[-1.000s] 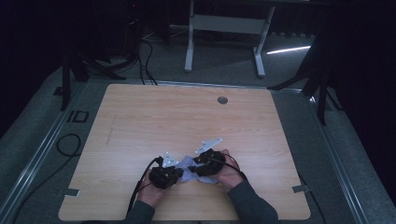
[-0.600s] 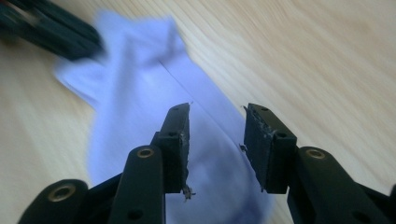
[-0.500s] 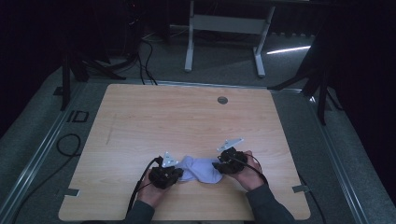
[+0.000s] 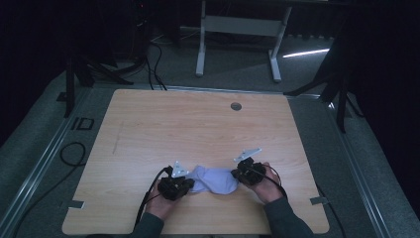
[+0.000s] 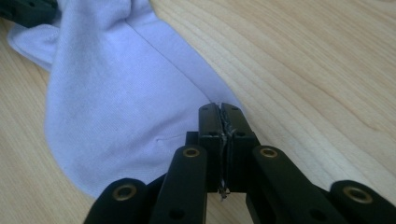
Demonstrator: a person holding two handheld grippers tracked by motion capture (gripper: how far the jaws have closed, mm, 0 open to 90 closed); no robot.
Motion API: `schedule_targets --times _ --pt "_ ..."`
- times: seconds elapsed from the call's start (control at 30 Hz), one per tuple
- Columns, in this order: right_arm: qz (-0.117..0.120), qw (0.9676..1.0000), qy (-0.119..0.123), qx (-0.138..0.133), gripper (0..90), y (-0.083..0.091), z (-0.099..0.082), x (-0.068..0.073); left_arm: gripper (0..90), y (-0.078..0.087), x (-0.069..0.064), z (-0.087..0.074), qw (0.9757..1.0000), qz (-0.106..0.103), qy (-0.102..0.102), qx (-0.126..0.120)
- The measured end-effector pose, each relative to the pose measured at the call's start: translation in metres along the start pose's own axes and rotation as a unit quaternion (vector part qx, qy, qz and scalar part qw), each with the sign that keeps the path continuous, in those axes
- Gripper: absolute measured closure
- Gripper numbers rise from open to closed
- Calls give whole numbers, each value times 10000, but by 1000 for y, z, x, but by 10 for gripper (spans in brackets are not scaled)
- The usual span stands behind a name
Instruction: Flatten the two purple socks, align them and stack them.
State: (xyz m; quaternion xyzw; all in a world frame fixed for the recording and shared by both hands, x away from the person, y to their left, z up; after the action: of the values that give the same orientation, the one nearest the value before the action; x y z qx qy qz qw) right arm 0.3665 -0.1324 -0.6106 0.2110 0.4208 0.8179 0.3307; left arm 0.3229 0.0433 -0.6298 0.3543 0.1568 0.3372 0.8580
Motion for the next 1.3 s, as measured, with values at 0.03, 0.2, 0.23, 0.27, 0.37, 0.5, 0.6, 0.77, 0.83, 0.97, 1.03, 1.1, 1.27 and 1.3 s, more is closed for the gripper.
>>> schedule_targets --times 0.03,0.2,0.23,0.27,0.37,0.5,0.6,0.77,0.83,0.97,1.03,1.1,1.27,1.3 --pt "-20 10000 -14 -27 884 1 0 0 852 0 0 0 10000 1 3 0" --pt "-111 9997 -81 -191 887 11 3 -5 852 0 0 0 10000 2 -2 0" --pt "-129 9996 -93 -214 887 12 3 -6 852 0 0 0 10000 -1 3 -4" --pt "-150 9995 -118 -253 887 15 4 -8 852 0 0 0 10000 -4 4 -3" --pt "-196 9991 -165 -342 888 22 7 -12 852 0 0 0 10000 -35 2 17" --pt "-254 9987 -193 -396 888 26 11 -17 851 0 0 0 10000 -63 0 13" --pt "-231 9989 -204 -358 888 24 10 -17 849 1 1 -1 10000 -74 3 29" --pt "-86 9998 -129 -129 784 14 1 -12 829 1 -1 -1 10000 31 -49 26" --pt "-141 9996 -159 -185 693 15 1 -11 826 1 -1 -1 10000 25 -40 22" --pt "-224 9984 -255 -443 594 25 5 -11 805 2 -2 -1 10000 15 -31 26" --pt "-209 9977 -256 -593 592 30 6 -5 799 2 -2 -1 10000 34 -26 16" --pt "-100 9971 -197 -728 622 34 5 4 796 2 -2 -1 10000 38 -24 13" --pt "67 9983 -90 -575 676 23 -8 21 794 2 -2 -1 10000 55 -45 16" --pt "31 9989 -61 -465 676 17 -13 22 794 2 -2 -1 10000 55 -48 16"
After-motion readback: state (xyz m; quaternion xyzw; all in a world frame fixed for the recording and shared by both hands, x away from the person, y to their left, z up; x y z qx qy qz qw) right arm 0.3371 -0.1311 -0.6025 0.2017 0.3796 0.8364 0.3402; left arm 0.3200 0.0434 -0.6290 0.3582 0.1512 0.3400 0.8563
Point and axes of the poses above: each handheld gripper's, and its own axes: y roughly backward along the jaws, z roughly out of its top, x roughly to its left, the point moved 10 cm from there along -y, roughly forward along the jaws, and after that the axes turned 7 degrees about -y, right-handed, at the moved point
